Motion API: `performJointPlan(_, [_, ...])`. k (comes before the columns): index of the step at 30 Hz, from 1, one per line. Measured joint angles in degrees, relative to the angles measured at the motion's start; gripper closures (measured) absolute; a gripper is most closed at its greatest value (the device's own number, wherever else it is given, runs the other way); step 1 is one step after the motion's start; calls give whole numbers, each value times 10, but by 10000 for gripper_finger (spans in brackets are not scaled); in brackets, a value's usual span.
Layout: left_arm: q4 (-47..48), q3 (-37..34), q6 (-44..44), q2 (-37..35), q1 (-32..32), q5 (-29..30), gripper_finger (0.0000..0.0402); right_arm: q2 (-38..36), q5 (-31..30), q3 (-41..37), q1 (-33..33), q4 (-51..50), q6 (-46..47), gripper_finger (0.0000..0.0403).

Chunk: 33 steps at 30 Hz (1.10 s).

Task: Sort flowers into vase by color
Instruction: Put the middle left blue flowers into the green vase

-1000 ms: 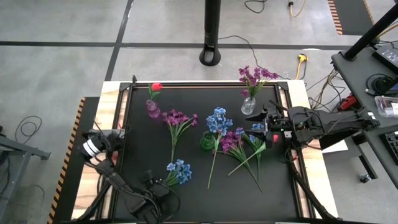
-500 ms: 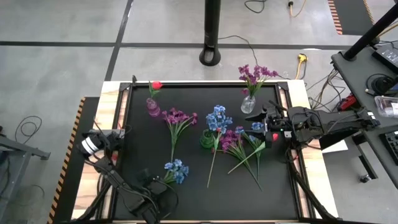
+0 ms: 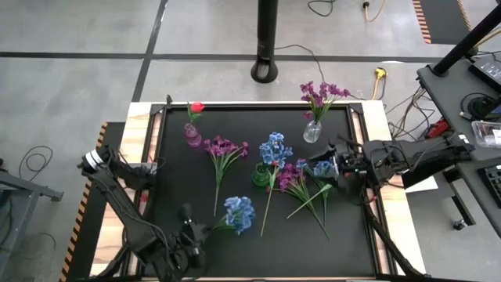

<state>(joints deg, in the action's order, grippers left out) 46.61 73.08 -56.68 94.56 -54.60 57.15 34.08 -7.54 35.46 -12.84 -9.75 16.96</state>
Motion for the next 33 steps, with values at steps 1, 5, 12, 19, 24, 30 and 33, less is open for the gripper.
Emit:
performJointPlan(1, [-27,0,46,-3,2,23,399,4,-1,0,-15,7,-7,97])
performJointPlan(5, [-123,0,215,-7,14,76,399,29,-37,0,-82,50,-55,97])
performJointPlan(12, [-290,0,464,-8,65,43,399,108,-117,0,-164,133,-108,97])
performJointPlan(19, [-407,-1,634,-9,110,-34,400,166,-139,0,-198,224,-163,97])
performJointPlan(24, [-529,-30,724,-9,144,-123,400,208,-141,0,-215,295,-223,97])
performJointPlan(30, [-697,-91,780,-10,182,-184,400,255,-141,0,-236,386,-272,97])
performJointPlan(33, [-794,-124,808,-10,198,-220,400,282,-134,0,-238,453,-294,97])
